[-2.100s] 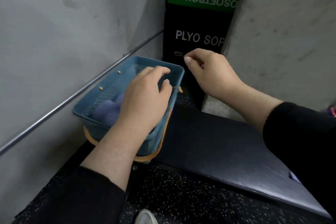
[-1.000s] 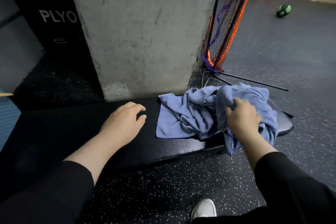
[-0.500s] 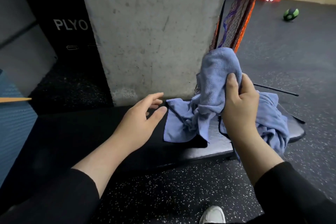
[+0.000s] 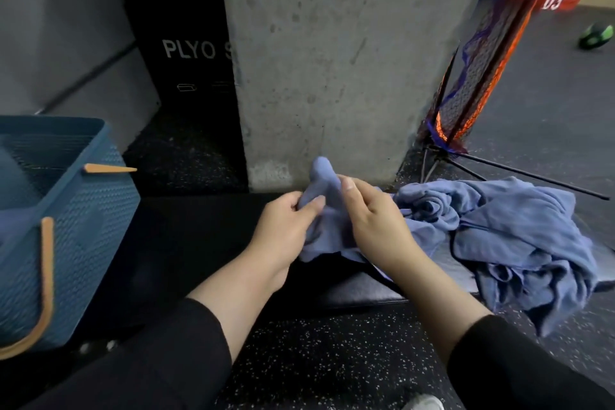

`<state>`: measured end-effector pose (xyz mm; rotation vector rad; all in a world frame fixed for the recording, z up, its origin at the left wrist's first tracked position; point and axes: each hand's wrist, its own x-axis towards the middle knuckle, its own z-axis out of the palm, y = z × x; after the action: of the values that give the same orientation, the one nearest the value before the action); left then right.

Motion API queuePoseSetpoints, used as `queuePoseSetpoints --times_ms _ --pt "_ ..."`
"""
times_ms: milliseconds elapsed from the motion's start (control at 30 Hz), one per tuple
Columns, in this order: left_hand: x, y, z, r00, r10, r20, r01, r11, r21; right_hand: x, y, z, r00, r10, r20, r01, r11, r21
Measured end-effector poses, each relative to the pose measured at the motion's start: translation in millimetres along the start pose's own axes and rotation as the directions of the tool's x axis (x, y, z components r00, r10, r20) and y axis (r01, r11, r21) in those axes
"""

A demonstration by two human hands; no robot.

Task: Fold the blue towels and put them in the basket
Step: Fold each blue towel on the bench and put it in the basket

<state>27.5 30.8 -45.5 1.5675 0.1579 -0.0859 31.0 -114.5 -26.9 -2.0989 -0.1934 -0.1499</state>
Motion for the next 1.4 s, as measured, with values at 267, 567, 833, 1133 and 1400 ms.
queuePoseSetpoints --times_ms 267,567,833,1133,1400 --pt "15.8 7.2 -36.8 0.978 -0.180 -0.103 0.153 0.962 -0.228 9.6 69.8 -27.9 0.905 0.318 0.284 -0.051 0.742 -0.669" --pt "21.6 17.7 -59.4 0.967 -0.154 -0.202 0.095 0.957 -0.275 23.7 28.5 -47.6 0.979 0.007 -0.205 -0.068 0.953 -0.295" --pt "26.4 30.7 -80.7 0.921 -0.140 -0.365 0.044 0.964 -0.260 15.1 12.4 -30.6 0.980 0.187 0.068 -0.191 0.979 0.070" --pt "24.2 1.4 -145.1 0.905 0.216 -0.367 0.048 0.804 0.592 17.8 14.8 55.8 0.957 0.067 0.283 0.006 0.969 -0.248" --pt "5.5 -53.9 -128.8 0.991 -0.093 0.094 -0.036 0.498 0.866 17.5 30.8 76.1 0.825 0.123 0.551 0.069 0.946 -0.315"
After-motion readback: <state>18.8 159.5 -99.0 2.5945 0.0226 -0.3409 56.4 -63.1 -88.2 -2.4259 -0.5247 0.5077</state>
